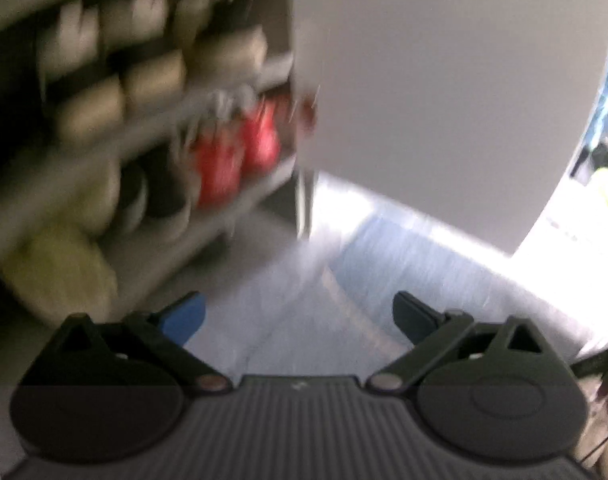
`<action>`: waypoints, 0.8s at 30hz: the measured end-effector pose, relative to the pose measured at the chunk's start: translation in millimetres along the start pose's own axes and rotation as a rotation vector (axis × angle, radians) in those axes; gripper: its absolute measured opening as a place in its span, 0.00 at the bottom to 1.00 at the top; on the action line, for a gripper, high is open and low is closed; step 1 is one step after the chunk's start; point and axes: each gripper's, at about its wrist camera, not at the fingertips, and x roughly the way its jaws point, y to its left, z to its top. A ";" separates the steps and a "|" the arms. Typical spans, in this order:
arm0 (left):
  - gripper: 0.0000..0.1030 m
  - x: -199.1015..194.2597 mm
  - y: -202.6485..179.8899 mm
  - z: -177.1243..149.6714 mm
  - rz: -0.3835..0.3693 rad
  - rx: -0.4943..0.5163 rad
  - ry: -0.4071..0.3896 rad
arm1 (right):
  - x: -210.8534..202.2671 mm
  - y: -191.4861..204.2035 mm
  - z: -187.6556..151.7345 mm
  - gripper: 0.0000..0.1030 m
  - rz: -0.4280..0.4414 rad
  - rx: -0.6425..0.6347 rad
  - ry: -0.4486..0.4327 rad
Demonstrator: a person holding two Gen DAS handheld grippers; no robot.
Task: Organize scattered shoes
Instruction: 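Grasp the second white sneaker's heel alongside the first with the right gripper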
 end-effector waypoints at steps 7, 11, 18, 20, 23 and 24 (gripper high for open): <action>1.00 -58.7 -38.2 48.5 -0.031 -0.094 -0.020 | -42.3 31.8 12.3 0.59 -0.122 0.099 -0.065; 1.00 -40.9 -41.3 22.9 0.051 -0.187 -0.007 | -13.6 30.1 -0.2 0.58 -0.320 0.156 -0.100; 0.98 -8.7 -24.0 -0.3 0.061 -0.192 0.085 | 60.7 -8.1 -24.7 0.59 -0.521 0.204 -0.029; 1.00 -25.0 -22.2 3.3 0.039 -0.173 0.005 | 72.5 -11.7 -21.7 0.58 -0.547 0.145 0.008; 1.00 -34.4 -21.3 4.9 0.083 -0.124 -0.040 | 80.9 -22.1 -17.3 0.61 -0.538 0.165 -0.045; 1.00 -36.2 -21.0 5.3 0.104 -0.111 -0.045 | 86.6 -24.5 -16.7 0.68 -0.526 0.163 -0.044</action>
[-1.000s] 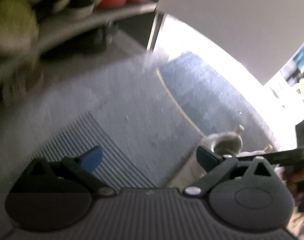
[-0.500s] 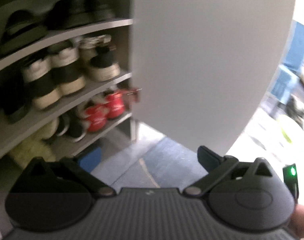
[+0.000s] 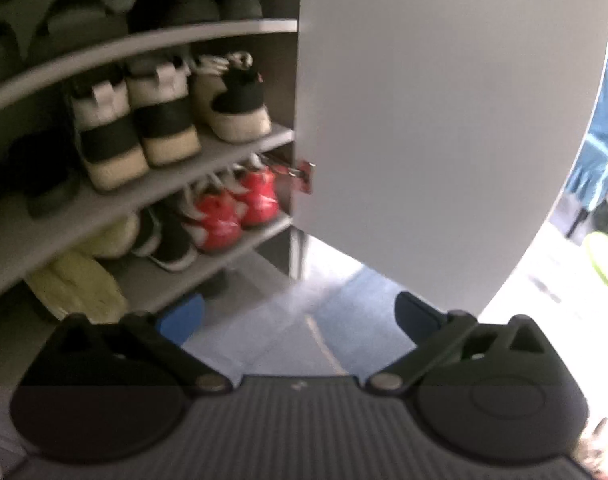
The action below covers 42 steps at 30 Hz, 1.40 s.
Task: Organize scattered shoes
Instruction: 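Carry both white sneakers up into the cabinet with the right gripper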
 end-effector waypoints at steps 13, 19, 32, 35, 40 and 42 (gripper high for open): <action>1.00 -14.3 30.5 9.7 0.082 -0.159 -0.059 | 50.6 7.1 -37.4 0.46 -0.170 0.023 -0.210; 1.00 -25.2 35.2 8.9 0.193 -0.155 -0.143 | 32.5 14.3 -53.1 0.30 -0.145 -0.036 -0.304; 1.00 -42.1 51.5 19.5 0.246 -0.184 -0.218 | -58.7 102.1 -112.8 0.26 0.060 -0.466 -0.687; 1.00 -49.7 65.6 21.9 0.313 -0.207 -0.254 | -87.8 119.7 -107.4 0.26 0.129 -0.504 -0.752; 1.00 -67.8 98.5 20.5 0.511 -0.272 -0.316 | -162.6 153.7 -89.1 0.26 0.298 -0.536 -0.817; 1.00 -86.5 118.5 14.1 0.656 -0.303 -0.361 | -190.2 172.9 -90.8 0.26 0.353 -0.567 -0.824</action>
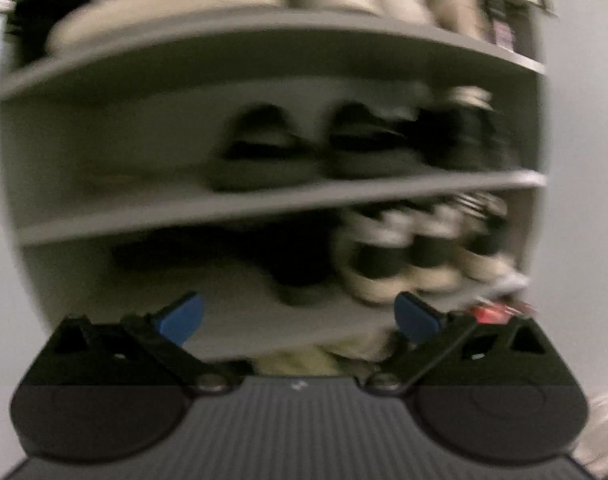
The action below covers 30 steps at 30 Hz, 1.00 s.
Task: Organize scattered shoes
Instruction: 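Carry both white sneakers up into the cabinet with the right gripper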
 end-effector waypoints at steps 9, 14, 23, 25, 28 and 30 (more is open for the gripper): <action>1.00 -34.5 91.2 5.0 0.204 -0.118 -0.025 | -32.2 94.9 131.2 0.26 0.332 -0.175 -0.089; 1.00 -86.3 107.0 -1.8 0.187 -0.182 -0.043 | -31.1 167.2 195.8 0.26 0.536 -0.249 -0.066; 1.00 -107.0 124.6 -15.6 0.306 -0.186 0.010 | -11.0 287.4 231.1 0.26 0.706 -0.324 0.053; 1.00 -108.0 134.8 -18.5 0.330 -0.203 0.024 | -0.5 319.6 229.4 0.26 0.701 -0.309 0.098; 1.00 -106.6 137.7 -23.7 0.337 -0.181 0.047 | 10.1 344.8 224.8 0.26 0.699 -0.307 0.093; 1.00 -101.7 128.3 -30.9 0.338 -0.128 0.073 | 16.0 355.6 222.2 0.26 0.689 -0.301 0.086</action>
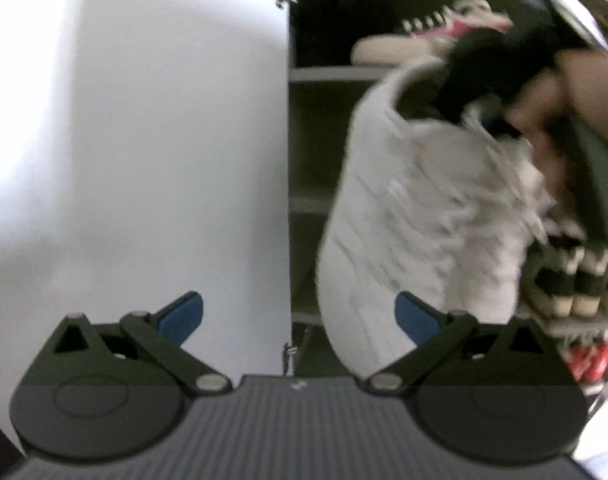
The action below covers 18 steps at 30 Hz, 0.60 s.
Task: Organize scattered shoes
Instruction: 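Carry both white sneakers up into the cabinet with the right gripper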
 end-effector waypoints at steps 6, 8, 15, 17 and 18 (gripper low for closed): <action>1.00 7.7 -34.0 -31.4 -0.023 0.100 0.067 | 31.1 23.9 -1.1 0.26 -0.077 -0.075 -0.034; 1.00 10.3 -40.3 -32.2 -0.016 0.103 0.058 | 41.1 30.7 -2.1 0.26 -0.094 -0.109 -0.036; 1.00 18.1 -31.5 -23.5 0.042 0.057 0.079 | 72.6 44.3 0.6 0.27 -0.144 -0.204 -0.044; 1.00 21.1 -24.8 -24.8 0.054 0.034 0.094 | 80.0 46.9 2.9 0.28 -0.159 -0.237 -0.045; 1.00 23.5 -20.8 -24.4 0.056 0.019 0.106 | 82.7 46.7 4.1 0.28 -0.161 -0.237 -0.044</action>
